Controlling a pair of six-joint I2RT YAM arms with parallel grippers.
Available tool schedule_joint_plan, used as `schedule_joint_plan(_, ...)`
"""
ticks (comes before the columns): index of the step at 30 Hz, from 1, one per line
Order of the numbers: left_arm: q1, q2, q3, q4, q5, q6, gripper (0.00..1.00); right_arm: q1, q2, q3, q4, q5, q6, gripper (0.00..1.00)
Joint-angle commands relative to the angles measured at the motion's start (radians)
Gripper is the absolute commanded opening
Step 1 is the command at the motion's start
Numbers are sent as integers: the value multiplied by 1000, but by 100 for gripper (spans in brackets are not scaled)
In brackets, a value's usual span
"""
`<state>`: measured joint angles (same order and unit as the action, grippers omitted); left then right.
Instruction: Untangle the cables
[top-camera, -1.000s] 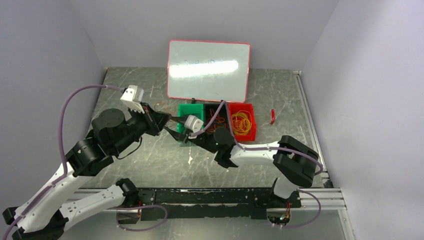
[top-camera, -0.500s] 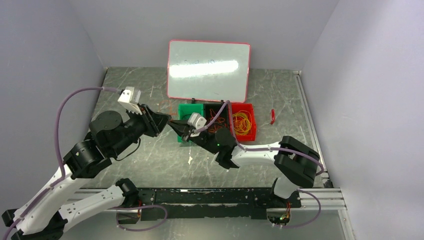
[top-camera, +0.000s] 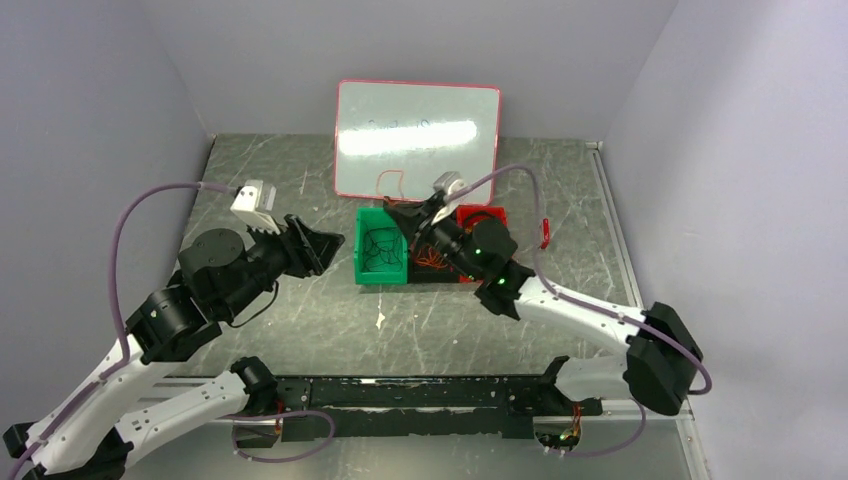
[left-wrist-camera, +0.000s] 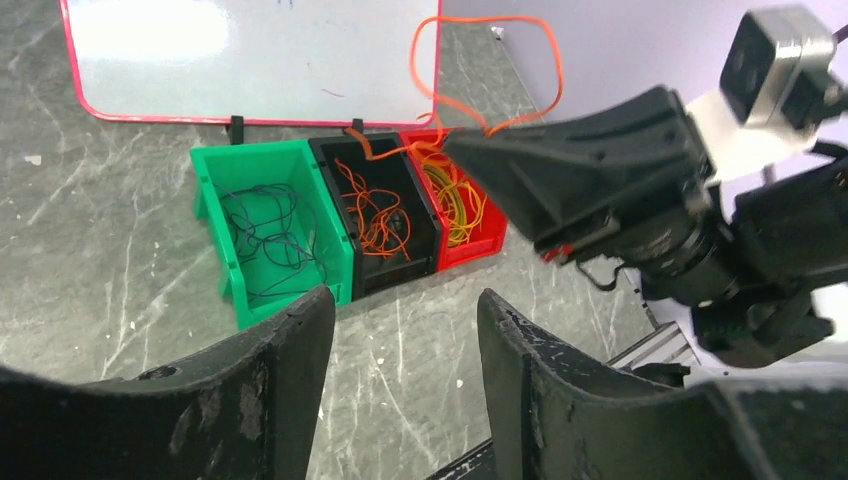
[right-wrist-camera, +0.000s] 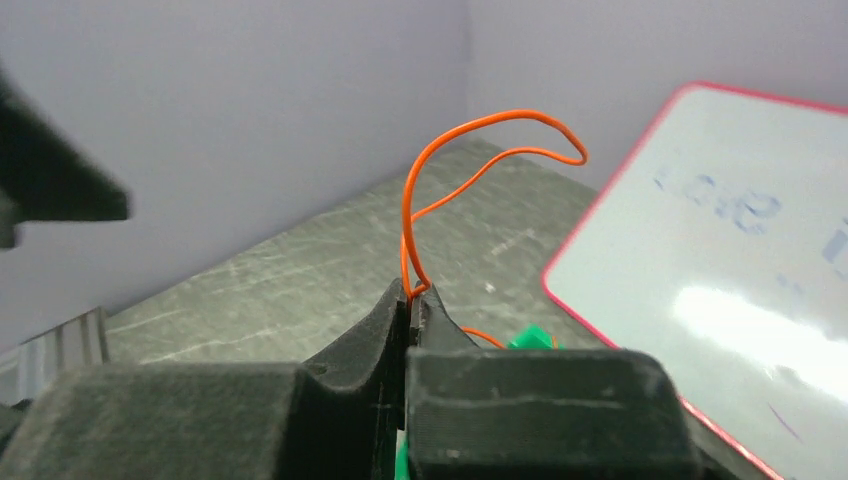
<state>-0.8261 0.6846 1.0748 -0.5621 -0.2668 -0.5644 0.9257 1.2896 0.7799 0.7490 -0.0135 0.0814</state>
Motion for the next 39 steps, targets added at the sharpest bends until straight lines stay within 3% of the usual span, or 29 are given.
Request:
schedule_joint_plan(1, 5, 10, -24, -9, -20, -12, 60, -92, -69, 48, -305, 10, 122, 0)
schedule_joint_plan(10, 5, 36, -78, 1, -22, -26, 69, -218, -53, 53, -546, -87, 166, 0)
schedule_joint_plan(20, 6, 77, -75, -2, -6, -12, 69, -278, 36, 33, -516, -91, 153, 0)
schedule_joint_plan(29, 5, 74, -110, 19, 15, -32, 67, -356, 208, 39, -449, -183, 127, 0)
schedule_joint_plan(39, 6, 75, -114, 35, 24, -26, 67, -361, 349, 82, -496, -223, 124, 0)
